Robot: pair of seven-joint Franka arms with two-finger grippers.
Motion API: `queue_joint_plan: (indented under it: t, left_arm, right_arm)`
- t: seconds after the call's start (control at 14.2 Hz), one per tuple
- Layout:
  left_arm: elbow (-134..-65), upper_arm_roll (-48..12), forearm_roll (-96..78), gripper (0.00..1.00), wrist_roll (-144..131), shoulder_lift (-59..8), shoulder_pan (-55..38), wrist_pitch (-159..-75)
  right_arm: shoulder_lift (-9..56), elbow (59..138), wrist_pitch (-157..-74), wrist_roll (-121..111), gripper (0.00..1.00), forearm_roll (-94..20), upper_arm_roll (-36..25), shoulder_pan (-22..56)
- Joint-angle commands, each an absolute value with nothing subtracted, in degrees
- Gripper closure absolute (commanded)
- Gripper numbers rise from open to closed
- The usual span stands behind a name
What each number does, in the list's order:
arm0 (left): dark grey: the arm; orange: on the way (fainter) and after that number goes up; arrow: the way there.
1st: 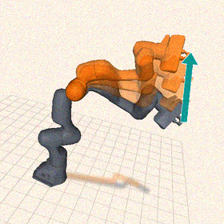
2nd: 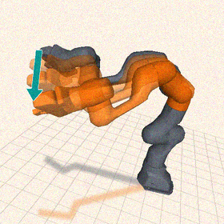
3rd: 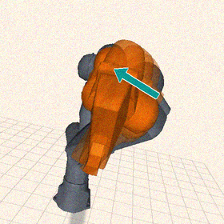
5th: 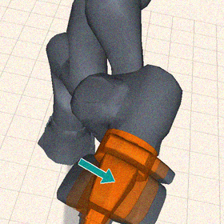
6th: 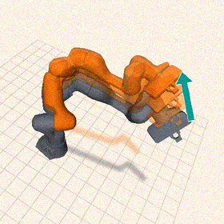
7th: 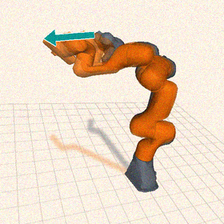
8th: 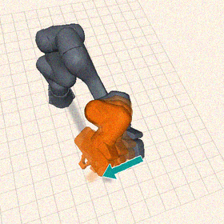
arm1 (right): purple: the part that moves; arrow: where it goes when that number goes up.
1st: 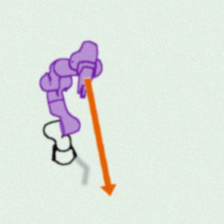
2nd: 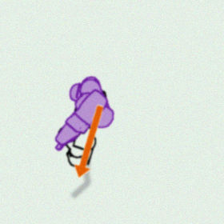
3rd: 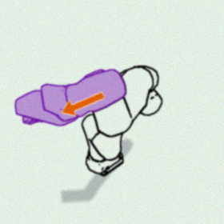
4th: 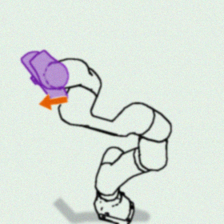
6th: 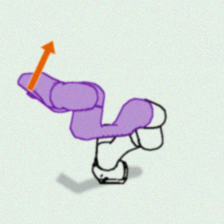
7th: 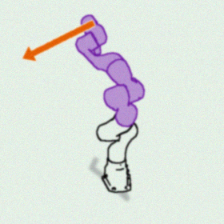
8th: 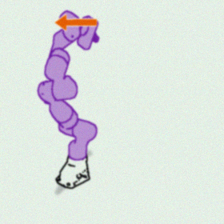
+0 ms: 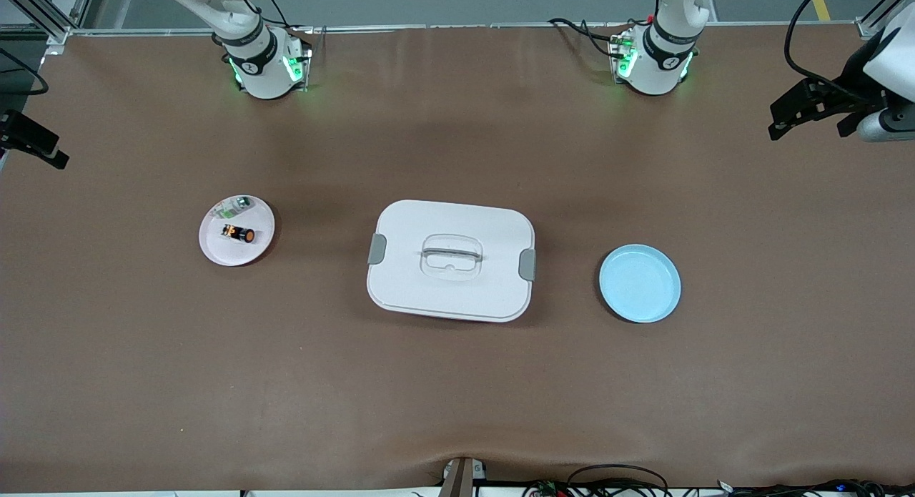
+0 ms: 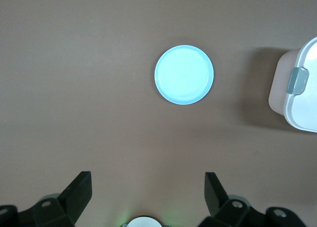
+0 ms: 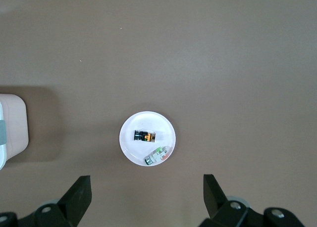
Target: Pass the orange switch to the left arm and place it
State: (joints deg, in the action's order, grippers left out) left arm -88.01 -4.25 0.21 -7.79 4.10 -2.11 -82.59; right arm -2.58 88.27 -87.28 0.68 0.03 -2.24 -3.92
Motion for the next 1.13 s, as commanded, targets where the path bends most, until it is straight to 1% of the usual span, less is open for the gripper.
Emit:
queue_joint_plan:
  t: [0.0,0.35,0.42,0.49,1.06]
  left_arm:
    - [-86.7,-4.5,0.4,0.00,-7.1,3.8,-2.1,-81.4]
    - [-86.2,-4.3,0.3,0.00,-6.8,2.6,-1.9,-81.5]
    - [-84.3,-4.1,0.1,0.00,-6.5,1.9,-1.9,-81.5]
    - [-84.1,-4.0,0.1,0.00,-6.2,1.7,-1.8,-81.5]
    - [-85.3,-4.2,0.3,0.00,-7.2,1.6,-1.9,-81.4]
  right_arm:
    - [-2.8,88.4,-87.5,1.1,0.00,0.1,-2.5,-3.4]
    - [-2.8,88.4,-87.5,1.1,0.00,0.1,-2.5,-3.4]
    - [-2.8,88.4,-87.5,1.1,0.00,0.1,-2.5,-3.4]
    - [-2.8,88.4,-87.4,1.1,0.00,0.1,-2.5,-3.4]
    - [-2.8,88.4,-87.3,1.1,0.00,0.1,-2.4,-2.7]
